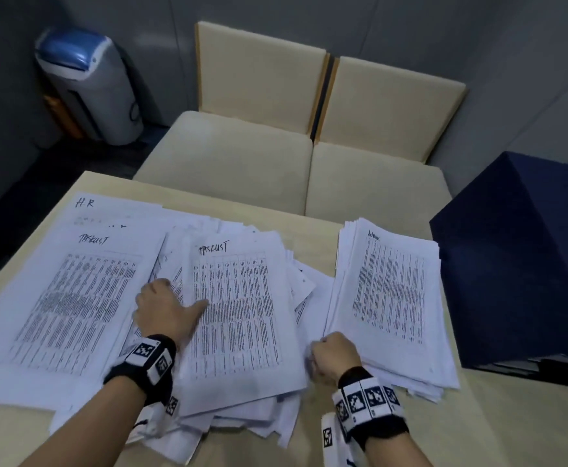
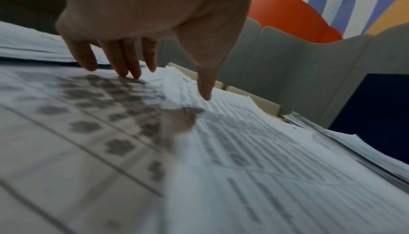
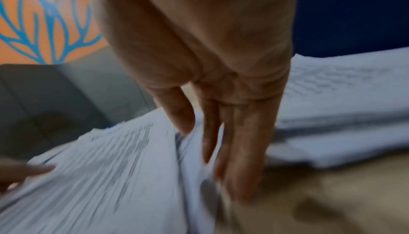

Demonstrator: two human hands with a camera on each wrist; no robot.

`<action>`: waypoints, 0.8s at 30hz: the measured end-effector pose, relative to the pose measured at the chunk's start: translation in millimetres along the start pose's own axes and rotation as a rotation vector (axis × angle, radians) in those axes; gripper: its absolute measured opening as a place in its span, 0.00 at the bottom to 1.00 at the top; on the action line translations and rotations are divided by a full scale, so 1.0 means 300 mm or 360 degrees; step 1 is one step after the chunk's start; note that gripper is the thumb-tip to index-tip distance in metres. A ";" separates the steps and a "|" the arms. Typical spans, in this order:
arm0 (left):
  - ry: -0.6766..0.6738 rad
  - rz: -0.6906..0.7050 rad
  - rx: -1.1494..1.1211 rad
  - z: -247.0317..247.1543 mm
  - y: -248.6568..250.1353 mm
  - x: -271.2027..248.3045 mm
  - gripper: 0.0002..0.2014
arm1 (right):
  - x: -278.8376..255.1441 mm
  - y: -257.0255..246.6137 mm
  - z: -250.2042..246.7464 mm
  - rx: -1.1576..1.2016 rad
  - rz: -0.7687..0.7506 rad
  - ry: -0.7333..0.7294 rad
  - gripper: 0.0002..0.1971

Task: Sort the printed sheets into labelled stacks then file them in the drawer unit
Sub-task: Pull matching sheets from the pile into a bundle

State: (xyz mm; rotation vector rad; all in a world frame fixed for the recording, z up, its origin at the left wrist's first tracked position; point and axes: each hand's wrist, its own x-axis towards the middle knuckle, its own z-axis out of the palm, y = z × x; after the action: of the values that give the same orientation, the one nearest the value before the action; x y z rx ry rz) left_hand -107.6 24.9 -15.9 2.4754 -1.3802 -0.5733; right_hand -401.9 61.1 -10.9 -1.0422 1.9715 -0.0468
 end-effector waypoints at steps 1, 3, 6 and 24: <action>-0.0024 -0.0027 0.0016 -0.010 -0.016 0.019 0.48 | -0.022 -0.001 0.035 -0.0021 0.0032 0.0039 0.12; -0.0063 -0.0041 0.0006 -0.023 -0.041 0.053 0.55 | -0.073 -0.010 0.093 0.0134 0.0174 0.0182 0.15; -0.0088 -0.0029 -0.0014 -0.032 -0.056 0.077 0.58 | -0.101 -0.052 0.128 0.0683 0.0515 0.0252 0.29; -0.0623 -0.0182 -0.0531 -0.095 -0.052 0.136 0.41 | -0.192 -0.329 -0.124 0.0455 -0.0051 0.0713 0.23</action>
State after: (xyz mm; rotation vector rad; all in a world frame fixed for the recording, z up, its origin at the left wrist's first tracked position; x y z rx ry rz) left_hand -63.6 -1.0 -5.5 2.2549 -1.1469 -1.2570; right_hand -349.3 23.9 90.7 -0.9284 2.2580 -0.6084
